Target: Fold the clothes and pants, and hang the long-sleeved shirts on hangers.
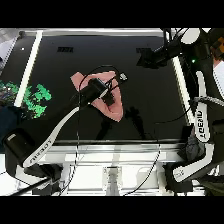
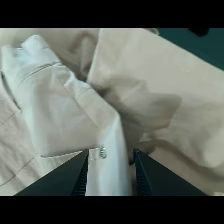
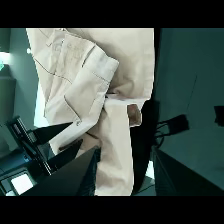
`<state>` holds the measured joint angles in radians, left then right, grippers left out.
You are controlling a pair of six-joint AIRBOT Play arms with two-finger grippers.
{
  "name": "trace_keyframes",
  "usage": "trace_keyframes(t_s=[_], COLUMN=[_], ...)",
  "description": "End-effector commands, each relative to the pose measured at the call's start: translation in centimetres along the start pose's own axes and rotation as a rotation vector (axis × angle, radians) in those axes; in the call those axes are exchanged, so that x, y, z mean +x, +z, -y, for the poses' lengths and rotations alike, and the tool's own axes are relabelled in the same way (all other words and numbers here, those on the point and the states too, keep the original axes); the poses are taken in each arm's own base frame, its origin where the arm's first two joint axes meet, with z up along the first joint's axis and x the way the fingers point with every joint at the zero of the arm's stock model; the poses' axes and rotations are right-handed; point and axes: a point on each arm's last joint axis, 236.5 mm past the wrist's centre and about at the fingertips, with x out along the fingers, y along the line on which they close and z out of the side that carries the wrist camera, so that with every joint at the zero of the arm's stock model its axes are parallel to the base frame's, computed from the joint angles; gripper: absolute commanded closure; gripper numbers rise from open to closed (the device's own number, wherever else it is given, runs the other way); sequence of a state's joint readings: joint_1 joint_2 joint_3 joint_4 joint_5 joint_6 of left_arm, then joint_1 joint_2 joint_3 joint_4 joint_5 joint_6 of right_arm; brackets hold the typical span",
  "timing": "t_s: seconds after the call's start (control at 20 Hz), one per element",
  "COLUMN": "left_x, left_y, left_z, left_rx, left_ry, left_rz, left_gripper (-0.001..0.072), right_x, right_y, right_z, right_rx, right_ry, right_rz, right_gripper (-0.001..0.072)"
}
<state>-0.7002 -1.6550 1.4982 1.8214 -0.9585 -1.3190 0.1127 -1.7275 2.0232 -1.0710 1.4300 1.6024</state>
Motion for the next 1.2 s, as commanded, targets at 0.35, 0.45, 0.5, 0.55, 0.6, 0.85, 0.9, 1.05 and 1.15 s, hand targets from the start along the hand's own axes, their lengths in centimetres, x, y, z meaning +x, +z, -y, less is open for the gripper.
trace_keyframes(t_s=[0.35, 0.45, 0.5, 0.55, 0.6, 0.85, 0.9, 1.05, 1.15], left_x=[-0.1, -0.2, -0.1, 0.0, 0.1, 0.6, 0.4, -2.4, -5.0], left_y=[-2.1, -2.1, -2.0, -1.8, -1.6, -1.2, -1.0, -1.1, -1.6], left_z=[0.9, 1.1, 1.1, 1.0, 0.9, 0.7, -0.1, -4.4, -5.9], left_rx=[0.109, 0.125, 0.126, 0.126, 0.126, 0.165, 0.137, -0.154, -0.371], left_ry=[-0.028, -0.03, -0.029, -0.026, -0.023, -0.007, 0.026, 0.207, 0.252], left_rz=[-0.096, -0.099, -0.093, -0.085, -0.076, -0.059, -0.056, -0.038, -0.014], left_gripper=[0.0415, 0.0415, 0.0415, 0.0415, 0.0416, 0.0696, 0.0697, 0.0699, 0.0699], right_x=[0.0, 0.0, 0.0, 0.0, 0.0, 0.0, 0.0, 0.0, 0.1], right_y=[-0.2, -0.1, -0.1, -0.1, -0.1, -0.1, -0.1, -0.2, -0.3], right_z=[0.0, 0.0, 0.0, 0.0, 0.0, 0.0, 0.0, 0.1, -0.9], right_rx=[-0.001, 0.0, 0.0, 0.0, 0.0, -0.001, -0.003, -0.056, -0.056], right_ry=[0.0, 0.0, 0.0, 0.0, 0.0, -0.001, -0.003, -0.006, 0.043], right_rz=[-0.01, -0.005, -0.005, -0.005, -0.005, -0.004, -0.005, -0.009, -0.01], right_gripper=[0.0328, 0.0328, 0.0328, 0.0328, 0.0328, 0.0336, 0.0389, 0.0707, 0.0709])
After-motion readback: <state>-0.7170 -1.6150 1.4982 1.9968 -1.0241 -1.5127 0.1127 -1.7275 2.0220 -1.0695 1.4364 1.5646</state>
